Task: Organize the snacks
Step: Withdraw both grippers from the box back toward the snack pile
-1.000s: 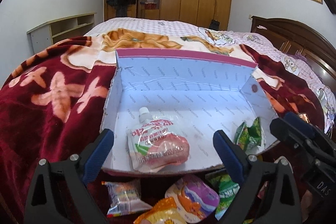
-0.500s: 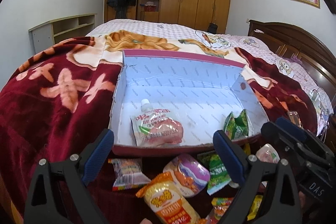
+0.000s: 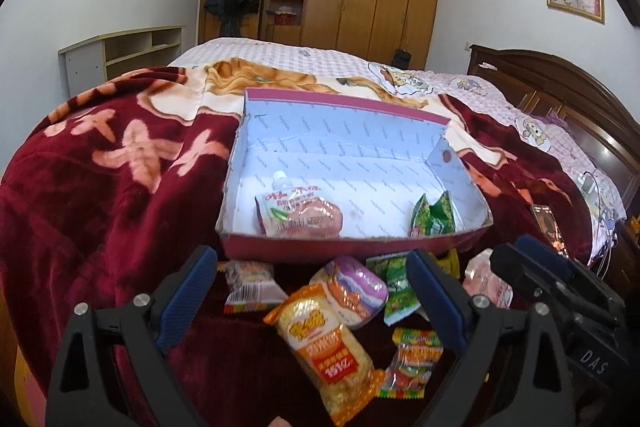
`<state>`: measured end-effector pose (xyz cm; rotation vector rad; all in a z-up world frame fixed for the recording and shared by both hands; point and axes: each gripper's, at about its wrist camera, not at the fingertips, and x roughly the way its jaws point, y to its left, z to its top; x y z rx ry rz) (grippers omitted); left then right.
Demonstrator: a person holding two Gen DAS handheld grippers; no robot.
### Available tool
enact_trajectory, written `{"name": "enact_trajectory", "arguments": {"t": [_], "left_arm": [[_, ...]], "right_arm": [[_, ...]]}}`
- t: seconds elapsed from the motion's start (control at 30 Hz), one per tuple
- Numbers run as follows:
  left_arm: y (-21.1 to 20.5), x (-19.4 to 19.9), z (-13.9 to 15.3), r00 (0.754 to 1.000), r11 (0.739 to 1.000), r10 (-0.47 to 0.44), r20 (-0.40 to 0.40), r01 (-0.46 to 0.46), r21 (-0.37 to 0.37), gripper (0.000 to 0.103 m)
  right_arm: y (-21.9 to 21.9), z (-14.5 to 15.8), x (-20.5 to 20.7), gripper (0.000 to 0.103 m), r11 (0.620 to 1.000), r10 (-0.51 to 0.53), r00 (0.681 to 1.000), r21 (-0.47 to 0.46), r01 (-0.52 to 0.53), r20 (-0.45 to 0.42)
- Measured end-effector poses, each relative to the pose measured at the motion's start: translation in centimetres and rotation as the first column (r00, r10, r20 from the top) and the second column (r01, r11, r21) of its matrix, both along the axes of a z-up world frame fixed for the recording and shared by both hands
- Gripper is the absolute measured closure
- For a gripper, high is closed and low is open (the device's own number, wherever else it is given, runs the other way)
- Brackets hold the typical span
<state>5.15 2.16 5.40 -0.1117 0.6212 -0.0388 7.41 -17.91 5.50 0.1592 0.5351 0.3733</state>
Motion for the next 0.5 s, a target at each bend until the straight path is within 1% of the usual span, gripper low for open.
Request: {"name": "enact_trajectory", "arguments": {"t": [0.33,0.5], "left_arm": [[0.9,-2.2,-0.9,1.000,1.000,0.011,-0.021,-0.011,-0.003,0.005],[0.7,-2.9,-1.9,0.999,1.000,0.005,-0.046,-0.004,0.012,0.005]], "right_arm": [[-0.4,-0.2,-2.2,0.038,1.000,-0.004,1.000,-0.009,0.004,-0.001],[-0.6,-0.6,-2.9,0.038,1.000,-0.007,1.000,-0.015,0.007,-0.009]]}}
